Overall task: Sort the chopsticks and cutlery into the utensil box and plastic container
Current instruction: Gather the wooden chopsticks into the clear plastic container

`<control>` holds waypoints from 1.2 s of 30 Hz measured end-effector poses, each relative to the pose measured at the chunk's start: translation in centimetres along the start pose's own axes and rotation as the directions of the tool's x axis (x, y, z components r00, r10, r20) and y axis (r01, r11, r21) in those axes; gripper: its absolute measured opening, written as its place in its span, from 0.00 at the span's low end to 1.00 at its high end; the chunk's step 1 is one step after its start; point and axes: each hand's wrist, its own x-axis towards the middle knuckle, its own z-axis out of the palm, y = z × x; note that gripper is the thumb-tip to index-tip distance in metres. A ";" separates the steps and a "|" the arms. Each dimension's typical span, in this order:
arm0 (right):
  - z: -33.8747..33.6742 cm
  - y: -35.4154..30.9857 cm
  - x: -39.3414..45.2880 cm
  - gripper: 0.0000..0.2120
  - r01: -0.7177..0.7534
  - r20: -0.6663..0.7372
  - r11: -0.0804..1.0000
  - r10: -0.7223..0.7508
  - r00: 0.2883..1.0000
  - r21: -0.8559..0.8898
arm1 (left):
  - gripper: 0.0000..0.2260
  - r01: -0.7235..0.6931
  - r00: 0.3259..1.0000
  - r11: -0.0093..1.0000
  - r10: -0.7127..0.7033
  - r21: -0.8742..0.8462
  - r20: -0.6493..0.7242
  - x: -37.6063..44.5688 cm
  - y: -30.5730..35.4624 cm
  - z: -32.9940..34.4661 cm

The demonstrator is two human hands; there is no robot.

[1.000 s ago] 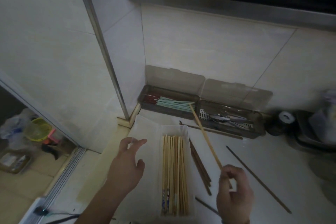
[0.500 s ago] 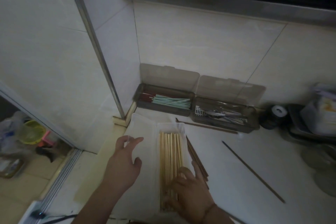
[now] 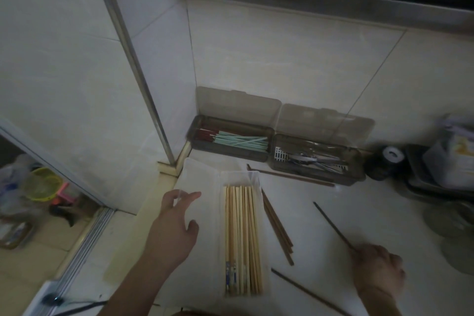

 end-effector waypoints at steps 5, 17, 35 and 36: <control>-3.7 -4.9 -2.2 0.12 0.069 -0.116 0.843 -0.008 0.993 0.534 | 0.27 -0.013 1.000 1.000 0.013 -0.004 0.001 0.0 -0.2 0.0; -5.4 -16.4 -10.4 0.06 0.850 -0.342 0.394 -0.791 0.507 0.349 | 0.27 -0.008 1.000 1.000 0.008 0.022 -0.004 0.0 0.0 0.0; -1.4 -13.4 -6.6 0.12 0.678 -0.320 0.591 -0.603 0.731 0.437 | 0.27 -0.003 1.000 1.000 0.003 0.023 -0.008 0.1 0.0 0.1; -0.8 -12.7 -5.9 0.16 0.605 -0.218 0.691 -0.569 0.793 0.396 | 0.27 -0.005 1.000 1.000 0.005 0.019 -0.010 0.1 0.0 0.1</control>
